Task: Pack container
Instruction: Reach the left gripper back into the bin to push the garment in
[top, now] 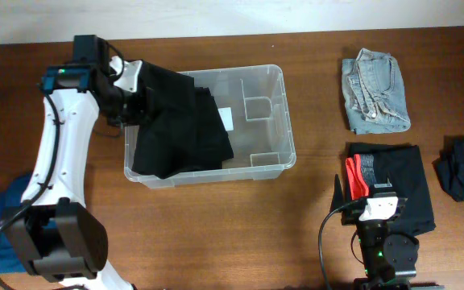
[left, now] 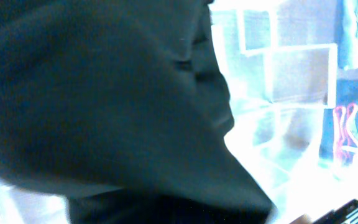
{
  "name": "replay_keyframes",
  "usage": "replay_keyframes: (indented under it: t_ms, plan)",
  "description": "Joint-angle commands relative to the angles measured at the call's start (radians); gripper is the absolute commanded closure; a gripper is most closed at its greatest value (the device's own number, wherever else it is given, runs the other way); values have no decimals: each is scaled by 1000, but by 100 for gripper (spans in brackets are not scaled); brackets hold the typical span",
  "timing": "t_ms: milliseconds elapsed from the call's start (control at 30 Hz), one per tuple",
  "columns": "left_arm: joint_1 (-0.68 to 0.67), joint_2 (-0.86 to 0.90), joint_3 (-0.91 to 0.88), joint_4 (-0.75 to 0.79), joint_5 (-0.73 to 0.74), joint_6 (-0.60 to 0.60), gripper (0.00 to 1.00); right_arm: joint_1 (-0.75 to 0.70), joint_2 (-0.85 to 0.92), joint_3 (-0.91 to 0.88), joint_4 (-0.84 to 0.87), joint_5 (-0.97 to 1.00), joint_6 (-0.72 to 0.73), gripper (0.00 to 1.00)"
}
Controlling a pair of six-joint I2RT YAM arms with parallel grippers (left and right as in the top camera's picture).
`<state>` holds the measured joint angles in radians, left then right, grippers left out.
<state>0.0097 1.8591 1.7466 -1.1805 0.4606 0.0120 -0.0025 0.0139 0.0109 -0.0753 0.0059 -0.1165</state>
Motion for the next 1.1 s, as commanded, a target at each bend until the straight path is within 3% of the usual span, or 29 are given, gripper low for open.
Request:
replay_keyframes:
  t_ms: [0, 267, 733, 1067]
  plan:
    - [-27, 9, 22, -5, 5, 27, 99, -6, -10, -5, -6, 5, -3, 2]
    - [-102, 9, 22, -26, -93, 27, 99, -6, -10, -5, -6, 5, -3, 2]
    - [-261, 138, 21, -24, -92, 27, 99, -6, -10, -5, -6, 5, -3, 2]
    - [-315, 138, 27, -15, -144, 28, 99, -6, -10, -5, -6, 5, -3, 1]
